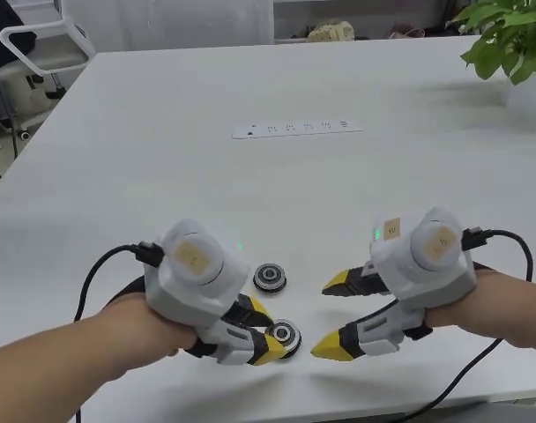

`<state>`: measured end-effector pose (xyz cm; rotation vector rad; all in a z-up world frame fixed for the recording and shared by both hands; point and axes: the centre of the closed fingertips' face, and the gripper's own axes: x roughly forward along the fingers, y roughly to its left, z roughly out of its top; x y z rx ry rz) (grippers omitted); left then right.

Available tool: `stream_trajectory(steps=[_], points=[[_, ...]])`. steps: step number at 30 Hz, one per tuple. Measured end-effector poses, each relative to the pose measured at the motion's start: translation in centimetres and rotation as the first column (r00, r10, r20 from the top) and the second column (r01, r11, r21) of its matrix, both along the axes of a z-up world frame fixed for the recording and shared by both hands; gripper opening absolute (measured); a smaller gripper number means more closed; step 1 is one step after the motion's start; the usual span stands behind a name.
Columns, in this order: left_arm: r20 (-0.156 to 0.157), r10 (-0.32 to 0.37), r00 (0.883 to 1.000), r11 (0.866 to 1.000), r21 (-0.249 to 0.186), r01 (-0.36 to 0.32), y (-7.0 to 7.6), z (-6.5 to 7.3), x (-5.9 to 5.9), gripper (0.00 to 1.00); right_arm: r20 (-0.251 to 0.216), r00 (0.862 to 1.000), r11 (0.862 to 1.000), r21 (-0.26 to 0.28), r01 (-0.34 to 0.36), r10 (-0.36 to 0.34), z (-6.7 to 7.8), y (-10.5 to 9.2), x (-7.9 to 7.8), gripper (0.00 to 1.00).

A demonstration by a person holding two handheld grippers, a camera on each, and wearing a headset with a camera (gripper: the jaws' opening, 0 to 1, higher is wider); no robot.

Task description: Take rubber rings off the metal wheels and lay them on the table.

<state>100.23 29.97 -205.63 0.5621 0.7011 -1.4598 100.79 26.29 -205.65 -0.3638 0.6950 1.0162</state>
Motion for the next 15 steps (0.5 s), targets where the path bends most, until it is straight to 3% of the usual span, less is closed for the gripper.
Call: stream_trajectory(steps=[8, 15], points=[[0.005, 0.000, 1.000, 1.000, -0.004, 0.000, -0.14, -0.07, 0.06, 0.15, -0.007, 1.000, 1.000, -0.002, 0.002, -0.002, -0.22, -0.14, -0.04, 0.49], [0.041, 0.006, 0.999, 1.000, -0.007, -0.006, -0.29, -0.15, 0.55, 0.09, -0.011, 1.000, 1.000, 0.000, 0.003, -0.003, -0.29, -0.14, -0.08, 0.48]])
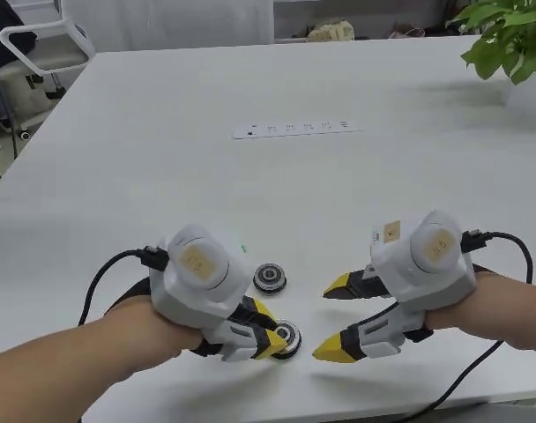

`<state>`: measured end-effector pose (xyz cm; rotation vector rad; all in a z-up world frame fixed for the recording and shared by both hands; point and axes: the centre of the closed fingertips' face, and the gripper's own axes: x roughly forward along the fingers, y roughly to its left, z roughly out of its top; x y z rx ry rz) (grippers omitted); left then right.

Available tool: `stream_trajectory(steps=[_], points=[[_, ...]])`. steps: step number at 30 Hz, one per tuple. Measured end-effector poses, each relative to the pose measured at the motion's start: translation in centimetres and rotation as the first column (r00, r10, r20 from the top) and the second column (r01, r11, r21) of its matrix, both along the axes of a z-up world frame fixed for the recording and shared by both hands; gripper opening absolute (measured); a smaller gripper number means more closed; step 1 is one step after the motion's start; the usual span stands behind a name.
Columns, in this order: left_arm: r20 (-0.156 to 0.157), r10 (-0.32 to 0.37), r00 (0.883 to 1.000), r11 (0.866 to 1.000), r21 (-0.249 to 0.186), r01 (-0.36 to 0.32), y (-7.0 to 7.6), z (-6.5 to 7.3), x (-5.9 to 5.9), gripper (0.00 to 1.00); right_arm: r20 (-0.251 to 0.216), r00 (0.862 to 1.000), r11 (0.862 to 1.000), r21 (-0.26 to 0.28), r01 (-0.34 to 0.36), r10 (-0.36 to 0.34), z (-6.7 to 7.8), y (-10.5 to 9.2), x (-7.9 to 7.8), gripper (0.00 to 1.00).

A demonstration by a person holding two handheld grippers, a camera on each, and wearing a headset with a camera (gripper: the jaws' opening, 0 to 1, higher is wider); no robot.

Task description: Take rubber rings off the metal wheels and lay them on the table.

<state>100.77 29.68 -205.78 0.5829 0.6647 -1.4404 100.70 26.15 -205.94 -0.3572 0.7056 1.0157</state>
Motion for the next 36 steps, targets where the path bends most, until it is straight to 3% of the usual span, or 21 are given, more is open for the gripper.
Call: stream_trajectory(steps=[12, 25, 36], points=[[0.065, -0.016, 0.998, 1.000, -0.003, 0.016, -0.2, -0.1, -0.1, 0.09, 0.001, 1.000, 1.000, -0.002, -0.011, 0.011, 0.1, 0.5, 0.0, 0.47], [0.079, -0.011, 0.997, 1.000, -0.009, 0.011, -0.2, -0.1, -0.1, 0.08, 0.006, 0.999, 0.999, -0.005, -0.044, 0.044, 0.7, 2.0, 0.2, 0.44], [0.081, -0.005, 0.997, 1.000, -0.015, 0.007, -0.2, -0.1, -0.1, 0.08, -0.025, 0.996, 0.996, -0.022, -0.089, 0.088, -0.3, 3.4, 0.1, 0.37]])
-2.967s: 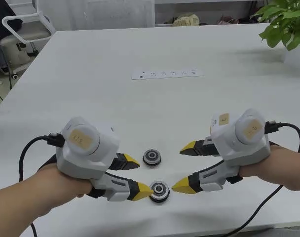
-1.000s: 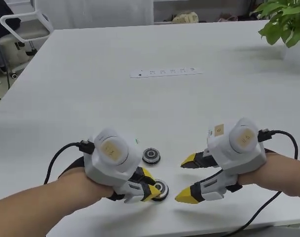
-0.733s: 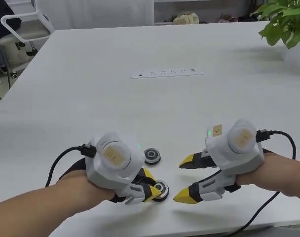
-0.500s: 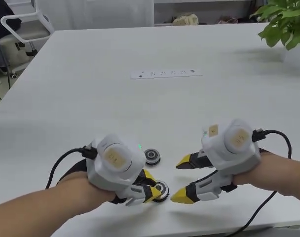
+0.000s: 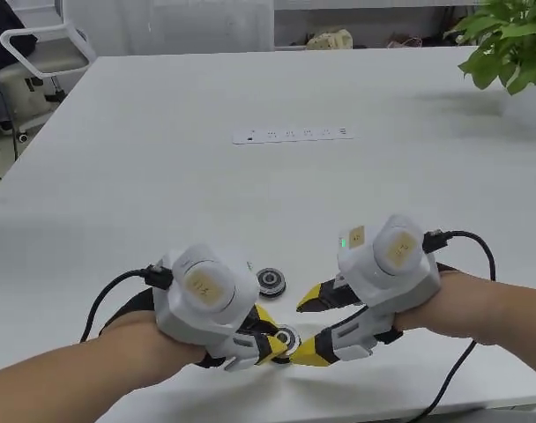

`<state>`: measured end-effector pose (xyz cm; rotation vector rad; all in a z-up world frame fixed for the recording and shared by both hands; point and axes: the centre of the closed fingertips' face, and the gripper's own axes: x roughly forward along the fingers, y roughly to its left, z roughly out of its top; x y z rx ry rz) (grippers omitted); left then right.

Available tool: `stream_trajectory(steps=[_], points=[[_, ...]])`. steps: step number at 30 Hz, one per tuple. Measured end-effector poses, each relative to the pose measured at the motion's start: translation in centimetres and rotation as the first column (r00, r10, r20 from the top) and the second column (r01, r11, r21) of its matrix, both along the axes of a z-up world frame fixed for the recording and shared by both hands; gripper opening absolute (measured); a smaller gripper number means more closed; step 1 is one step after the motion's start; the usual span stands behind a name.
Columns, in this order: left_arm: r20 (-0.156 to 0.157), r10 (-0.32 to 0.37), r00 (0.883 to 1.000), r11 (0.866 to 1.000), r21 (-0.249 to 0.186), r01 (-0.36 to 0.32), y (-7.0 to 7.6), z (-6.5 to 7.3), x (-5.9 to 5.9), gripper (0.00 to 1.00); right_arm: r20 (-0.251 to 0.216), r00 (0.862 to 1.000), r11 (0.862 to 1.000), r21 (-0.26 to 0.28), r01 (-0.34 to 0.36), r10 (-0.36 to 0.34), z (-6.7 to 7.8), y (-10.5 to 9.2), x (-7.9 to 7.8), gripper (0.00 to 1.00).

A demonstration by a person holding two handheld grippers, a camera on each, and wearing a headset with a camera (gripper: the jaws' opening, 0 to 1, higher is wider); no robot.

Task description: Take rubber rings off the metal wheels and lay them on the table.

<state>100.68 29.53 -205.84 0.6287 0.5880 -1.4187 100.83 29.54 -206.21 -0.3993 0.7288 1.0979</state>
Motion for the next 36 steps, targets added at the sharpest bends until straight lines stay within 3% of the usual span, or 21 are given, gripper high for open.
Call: stream_trajectory(steps=[5, 18, 36], points=[[0.002, -0.001, 1.000, 1.000, 0.000, 0.001, 0.0, 0.0, 0.0, 0.08, -0.030, 0.999, 1.000, 0.001, 0.011, -0.011, -1.0, 0.1, 0.0, 0.34], [0.005, 0.001, 1.000, 1.000, -0.006, -0.001, 0.1, 0.0, 0.0, 0.08, -0.070, 0.997, 0.999, 0.039, 0.024, -0.021, -1.6, 0.3, -0.6, 0.22], [0.012, 0.009, 1.000, 1.000, -0.009, -0.009, 0.2, -0.1, 0.1, 0.08, -0.065, 0.998, 0.998, 0.057, 0.014, -0.010, -1.4, -0.2, -0.9, 0.13]])
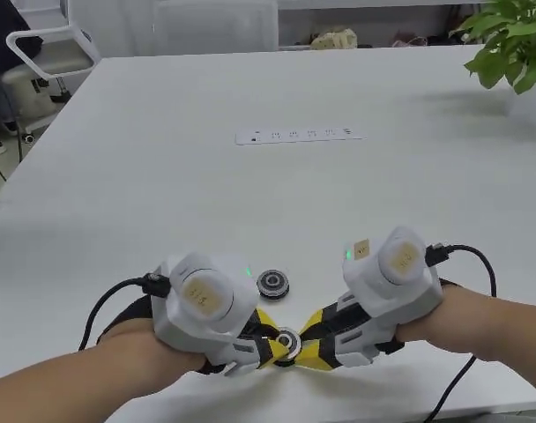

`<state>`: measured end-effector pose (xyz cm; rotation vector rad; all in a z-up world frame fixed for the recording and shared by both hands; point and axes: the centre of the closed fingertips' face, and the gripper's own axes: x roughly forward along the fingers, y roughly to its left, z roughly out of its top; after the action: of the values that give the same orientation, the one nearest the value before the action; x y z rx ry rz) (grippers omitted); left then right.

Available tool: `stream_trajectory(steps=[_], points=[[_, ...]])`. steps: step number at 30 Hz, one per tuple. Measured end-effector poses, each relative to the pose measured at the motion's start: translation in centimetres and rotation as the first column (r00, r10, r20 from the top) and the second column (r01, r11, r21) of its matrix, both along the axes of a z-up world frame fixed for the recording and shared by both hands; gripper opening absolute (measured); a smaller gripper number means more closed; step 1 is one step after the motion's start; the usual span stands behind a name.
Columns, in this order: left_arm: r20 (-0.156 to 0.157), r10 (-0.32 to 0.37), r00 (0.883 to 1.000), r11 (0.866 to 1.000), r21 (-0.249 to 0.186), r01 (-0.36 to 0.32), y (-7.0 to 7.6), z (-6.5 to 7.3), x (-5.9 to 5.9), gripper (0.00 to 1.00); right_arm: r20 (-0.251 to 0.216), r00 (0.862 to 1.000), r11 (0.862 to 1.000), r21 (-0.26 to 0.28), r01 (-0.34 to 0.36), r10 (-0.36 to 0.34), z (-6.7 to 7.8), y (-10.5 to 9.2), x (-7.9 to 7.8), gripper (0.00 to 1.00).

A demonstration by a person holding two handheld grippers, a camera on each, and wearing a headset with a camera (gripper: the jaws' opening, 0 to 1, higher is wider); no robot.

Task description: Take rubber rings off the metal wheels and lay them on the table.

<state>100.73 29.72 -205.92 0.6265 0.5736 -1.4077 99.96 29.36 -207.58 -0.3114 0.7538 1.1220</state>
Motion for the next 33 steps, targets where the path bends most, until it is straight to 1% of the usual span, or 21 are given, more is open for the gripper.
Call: stream_trajectory(steps=[2, 6, 8, 10, 12, 19, 21, 25, 33], points=[[0.003, -0.001, 1.000, 1.000, 0.001, 0.001, 0.0, 0.0, 0.0, 0.08, 0.005, 1.000, 1.000, -0.001, -0.005, 0.005, 0.0, 0.0, 0.0, 0.12], [0.001, 0.001, 1.000, 1.000, -0.001, -0.001, 0.0, 0.0, 0.0, 0.08, 0.007, 1.000, 1.000, -0.004, -0.011, 0.011, 0.0, 0.0, 0.0, 0.13], [0.000, 0.001, 1.000, 1.000, -0.002, -0.001, 0.0, 0.0, 0.0, 0.08, 0.020, 1.000, 1.000, -0.007, -0.008, 0.008, 0.0, -0.1, 0.2, 0.16], [0.001, 0.001, 1.000, 1.000, -0.002, -0.001, 0.0, 0.0, 0.0, 0.08, 0.022, 1.000, 1.000, 0.005, 0.004, -0.004, 0.1, 0.0, 0.4, 0.24], [0.000, 0.001, 1.000, 1.000, -0.003, -0.001, 0.0, 0.0, 0.0, 0.08, 0.024, 1.000, 1.000, 0.017, 0.014, -0.015, 0.1, 0.2, 0.6, 0.28], [0.000, 0.001, 1.000, 1.000, -0.005, -0.001, 0.0, 0.0, 0.0, 0.08, 0.039, 0.999, 1.000, 0.021, -0.009, 0.009, -0.1, 1.1, 0.3, 0.25], [0.000, 0.001, 1.000, 1.000, -0.005, -0.001, 0.0, 0.0, 0.1, 0.08, 0.057, 0.998, 1.000, 0.007, -0.017, 0.016, -0.1, 1.0, 0.4, 0.24], [-0.001, 0.000, 1.000, 1.000, -0.006, 0.000, 0.0, 0.0, 0.1, 0.08, 0.059, 0.998, 1.000, 0.010, -0.023, 0.022, 0.0, 0.9, 0.4, 0.23], [0.000, 0.000, 1.000, 1.000, -0.007, 0.000, 0.0, 0.0, 0.1, 0.08, 0.069, 0.997, 0.999, -0.006, -0.042, 0.043, 0.1, 0.6, 0.2, 0.21]])
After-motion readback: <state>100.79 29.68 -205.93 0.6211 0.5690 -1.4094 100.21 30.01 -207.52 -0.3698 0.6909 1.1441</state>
